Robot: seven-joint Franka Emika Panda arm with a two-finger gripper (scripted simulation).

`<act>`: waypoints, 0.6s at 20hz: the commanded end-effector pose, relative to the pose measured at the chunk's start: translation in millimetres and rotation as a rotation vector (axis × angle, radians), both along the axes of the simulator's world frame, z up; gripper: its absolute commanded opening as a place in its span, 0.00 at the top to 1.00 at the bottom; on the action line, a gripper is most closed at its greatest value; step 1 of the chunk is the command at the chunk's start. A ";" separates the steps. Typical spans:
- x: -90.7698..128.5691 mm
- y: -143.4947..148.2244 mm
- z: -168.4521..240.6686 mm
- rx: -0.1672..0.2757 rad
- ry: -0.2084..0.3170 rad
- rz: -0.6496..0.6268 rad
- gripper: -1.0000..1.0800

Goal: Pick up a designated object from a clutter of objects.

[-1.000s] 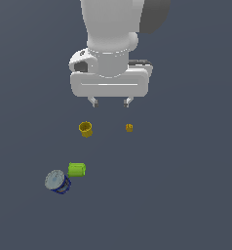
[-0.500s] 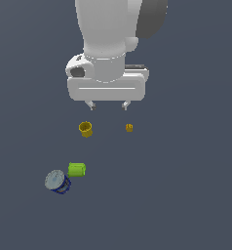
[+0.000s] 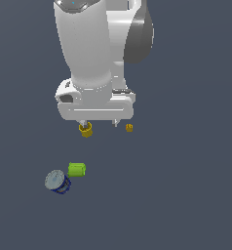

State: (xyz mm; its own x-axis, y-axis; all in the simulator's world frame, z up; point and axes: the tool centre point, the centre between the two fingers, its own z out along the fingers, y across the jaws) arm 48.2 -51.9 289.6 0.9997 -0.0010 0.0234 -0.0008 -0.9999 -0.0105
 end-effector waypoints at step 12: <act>48.1 -77.3 -121.5 -0.002 0.014 0.023 0.04</act>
State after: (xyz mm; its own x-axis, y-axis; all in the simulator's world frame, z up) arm 92.7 -120.2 182.6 0.9998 0.0187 0.0104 0.0188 -0.9998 -0.0094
